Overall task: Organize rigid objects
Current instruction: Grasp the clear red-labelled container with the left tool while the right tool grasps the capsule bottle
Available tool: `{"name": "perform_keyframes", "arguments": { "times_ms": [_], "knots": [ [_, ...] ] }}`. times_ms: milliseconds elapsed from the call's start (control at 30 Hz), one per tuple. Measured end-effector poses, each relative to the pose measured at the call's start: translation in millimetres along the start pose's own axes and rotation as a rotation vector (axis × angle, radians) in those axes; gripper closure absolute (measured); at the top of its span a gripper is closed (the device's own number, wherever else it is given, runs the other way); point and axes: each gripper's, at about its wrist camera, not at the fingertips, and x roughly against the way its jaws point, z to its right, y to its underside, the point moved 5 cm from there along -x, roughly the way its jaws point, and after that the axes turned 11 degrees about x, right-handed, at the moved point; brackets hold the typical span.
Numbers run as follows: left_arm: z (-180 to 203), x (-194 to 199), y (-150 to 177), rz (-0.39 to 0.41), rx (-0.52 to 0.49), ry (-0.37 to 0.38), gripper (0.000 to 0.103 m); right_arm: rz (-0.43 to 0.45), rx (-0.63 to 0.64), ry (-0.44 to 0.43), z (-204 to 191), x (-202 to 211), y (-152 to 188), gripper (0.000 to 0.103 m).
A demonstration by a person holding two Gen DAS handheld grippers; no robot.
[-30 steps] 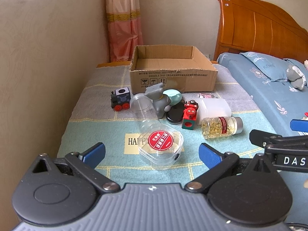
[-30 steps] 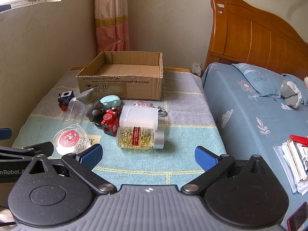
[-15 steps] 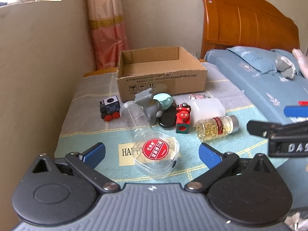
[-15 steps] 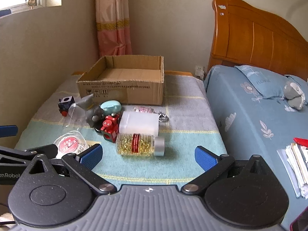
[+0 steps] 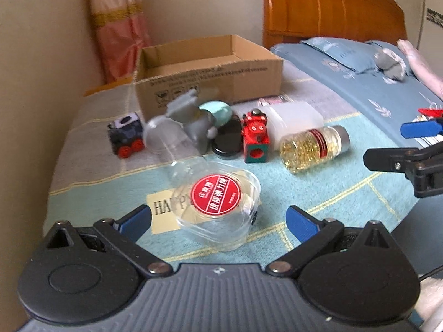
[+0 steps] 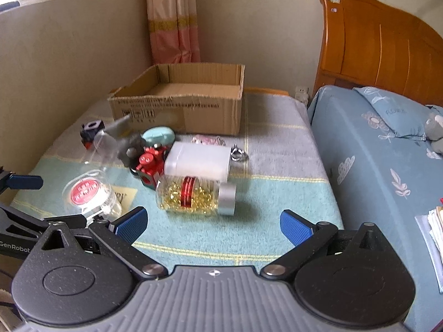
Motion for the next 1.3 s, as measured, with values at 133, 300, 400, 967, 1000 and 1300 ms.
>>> {"name": "perform_keyframes", "arguments": {
  "times_ms": [133, 300, 400, 967, 1000, 1300],
  "knots": [
    [-4, -18, 0, -0.051, 0.007, 0.028, 0.001, -0.008, 0.014, -0.022, -1, -12, 4, 0.000],
    [-12, -34, 0, -0.130, 0.036, 0.077, 0.001, -0.061, 0.046, -0.034, -2, -38, 14, 0.000],
    [-15, -40, -2, -0.135, 0.038, 0.083, 0.001, -0.105, 0.058, -0.028, -1, -52, 18, 0.000],
    [0, -41, -16, -0.171, -0.186, 0.154, 0.025, -0.139, 0.041, -0.054, 8, -69, 22, 0.000],
    [0, -40, -15, -0.169, -0.188, 0.158, 0.025, -0.138, 0.042, -0.058, 7, -69, 22, 0.000],
    [-39, -27, -6, -0.170, -0.130, 0.072, 0.025, -0.164, 0.089, -0.072, 3, -79, 30, 0.000]
  ]
}}
